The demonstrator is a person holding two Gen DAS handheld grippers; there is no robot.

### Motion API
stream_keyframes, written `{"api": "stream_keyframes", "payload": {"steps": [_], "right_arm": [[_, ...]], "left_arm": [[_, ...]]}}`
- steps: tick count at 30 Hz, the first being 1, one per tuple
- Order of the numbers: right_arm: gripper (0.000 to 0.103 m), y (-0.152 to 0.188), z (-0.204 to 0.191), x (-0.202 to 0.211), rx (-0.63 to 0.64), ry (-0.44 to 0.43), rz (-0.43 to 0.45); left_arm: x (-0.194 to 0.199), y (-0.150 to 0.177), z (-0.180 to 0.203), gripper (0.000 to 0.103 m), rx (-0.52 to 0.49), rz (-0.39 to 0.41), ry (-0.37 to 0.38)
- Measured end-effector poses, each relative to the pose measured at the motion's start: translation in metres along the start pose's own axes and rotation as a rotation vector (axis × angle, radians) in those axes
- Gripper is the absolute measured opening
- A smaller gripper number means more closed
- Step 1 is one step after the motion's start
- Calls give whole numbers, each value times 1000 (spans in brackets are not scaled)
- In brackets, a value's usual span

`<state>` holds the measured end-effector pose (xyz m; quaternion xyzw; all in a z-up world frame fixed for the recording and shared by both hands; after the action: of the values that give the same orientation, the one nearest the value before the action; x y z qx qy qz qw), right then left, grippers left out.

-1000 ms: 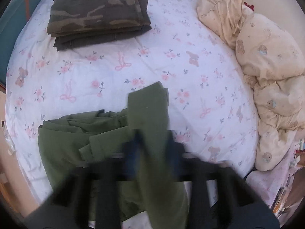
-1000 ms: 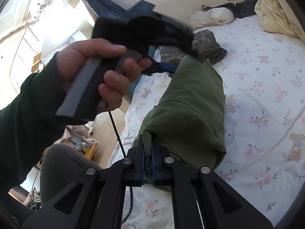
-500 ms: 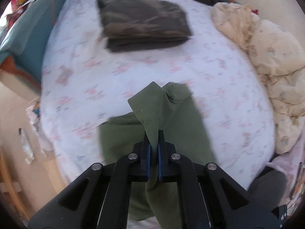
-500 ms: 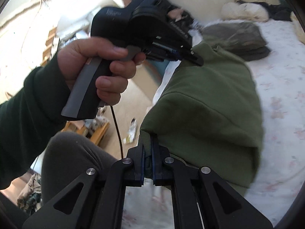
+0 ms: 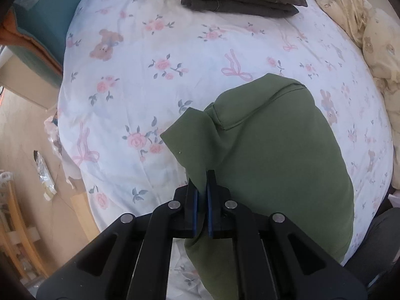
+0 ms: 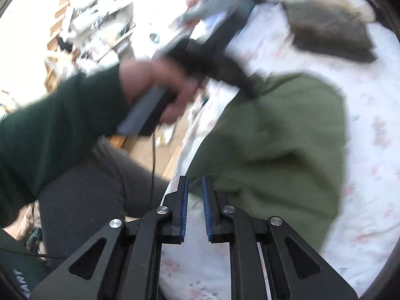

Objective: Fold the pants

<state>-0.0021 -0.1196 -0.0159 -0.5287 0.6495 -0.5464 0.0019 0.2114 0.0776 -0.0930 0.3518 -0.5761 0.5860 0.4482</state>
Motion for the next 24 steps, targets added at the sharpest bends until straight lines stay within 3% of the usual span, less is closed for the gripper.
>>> {"api": "stream_keyframes", "payload": {"steps": [2, 5, 7, 9, 11, 14, 19, 21, 24], "right_arm": [[14, -11, 21, -9, -23, 121, -1], [14, -12, 50, -35, -55, 226, -33], [12, 4, 65, -59, -131, 211, -143], [7, 27, 67, -83, -192, 155, -311], [4, 48, 61, -86, -114, 191, -371], [9, 51, 52, -64, -113, 152, -293], [11, 20, 49, -11, -189, 55, -82], [12, 8, 63, -2, -200, 114, -17], [12, 9, 89, -22, -237, 207, -52]], "left_arm": [[0, -1, 0, 5, -4, 2, -4], [2, 0, -1, 5, -15, 10, -7], [0, -1, -1, 7, -23, 10, -20], [-6, 2, -5, 9, -27, -9, -51], [-10, 6, -10, 13, -20, -28, -77], [0, 5, -11, 18, -20, -21, -93], [47, -3, 5, 30, -136, 166, -202], [59, -4, 16, 33, -171, 226, -169], [48, 0, 38, 33, -179, 188, 20]]}}
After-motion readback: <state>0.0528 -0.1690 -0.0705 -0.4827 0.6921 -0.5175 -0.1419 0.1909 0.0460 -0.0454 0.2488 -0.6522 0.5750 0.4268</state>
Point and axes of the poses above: each gripper's, at about its wrist camera, not at the fingertips, and x roughly against the way its jaws point, z to its right, y to its underside, the point moved 2 cm from there along -x, roughly the way its jaws point, and after that the axes turned 11 degrees about z, right-handed, at the moved point
